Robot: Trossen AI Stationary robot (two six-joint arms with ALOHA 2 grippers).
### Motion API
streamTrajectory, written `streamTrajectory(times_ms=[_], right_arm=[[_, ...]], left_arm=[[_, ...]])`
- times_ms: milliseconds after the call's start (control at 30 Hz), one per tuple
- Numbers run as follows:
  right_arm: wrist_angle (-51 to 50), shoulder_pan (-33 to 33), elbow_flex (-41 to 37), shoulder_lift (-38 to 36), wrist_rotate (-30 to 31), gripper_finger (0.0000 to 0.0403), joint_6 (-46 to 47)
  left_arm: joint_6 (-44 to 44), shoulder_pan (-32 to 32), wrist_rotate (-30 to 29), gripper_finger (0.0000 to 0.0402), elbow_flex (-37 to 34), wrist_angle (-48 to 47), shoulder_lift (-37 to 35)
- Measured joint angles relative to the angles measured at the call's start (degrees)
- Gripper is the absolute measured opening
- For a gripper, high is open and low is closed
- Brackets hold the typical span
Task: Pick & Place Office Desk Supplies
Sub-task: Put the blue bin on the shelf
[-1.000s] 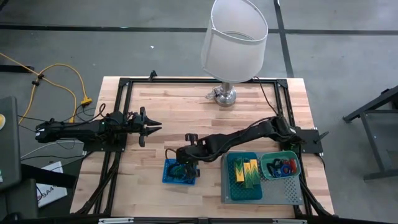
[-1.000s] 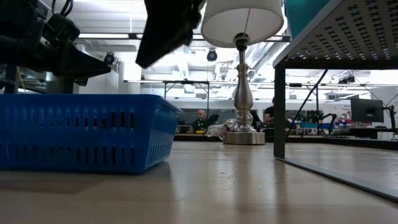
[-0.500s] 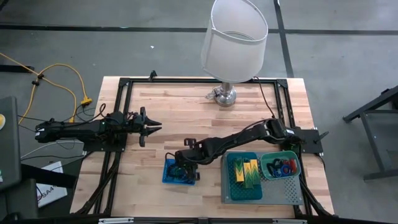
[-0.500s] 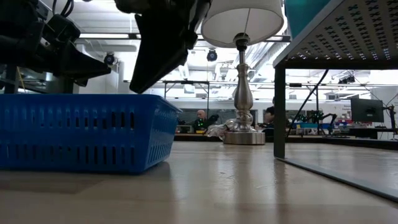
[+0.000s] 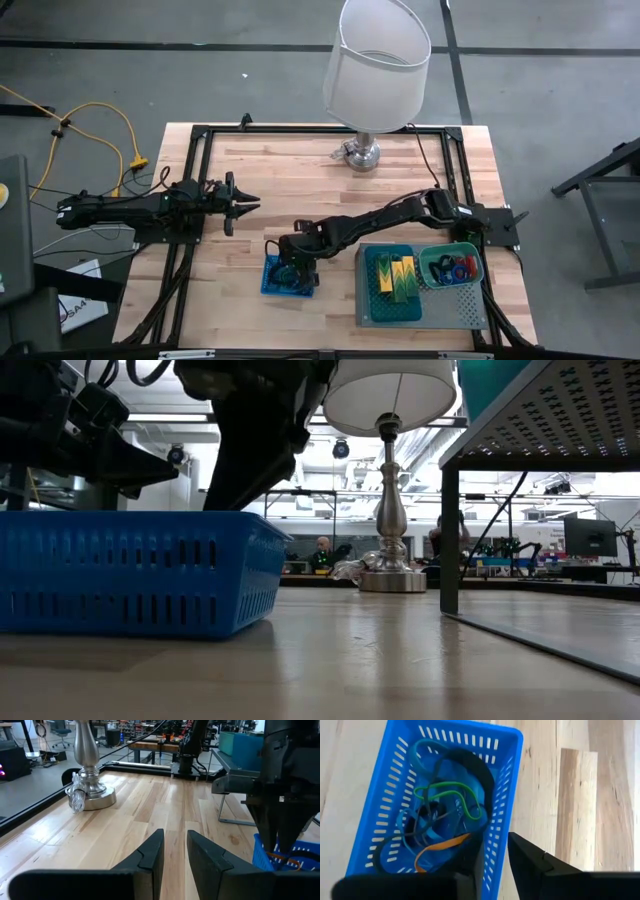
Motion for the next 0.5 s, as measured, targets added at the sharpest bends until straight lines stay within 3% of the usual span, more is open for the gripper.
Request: streamTrajectory(times_ms=[267,500], right_arm=[[0.9,0.0,0.0,0.0,0.2,0.012,0.5],[0.8,0.0,0.0,0.0,2.3,0.0126,1.8]], left_arm=[[0.0,0.0,0.0,0.0079,0.0,0.0,0.0],[0.0,0.0,0.0,0.0079,0.0,0.0,0.0]])
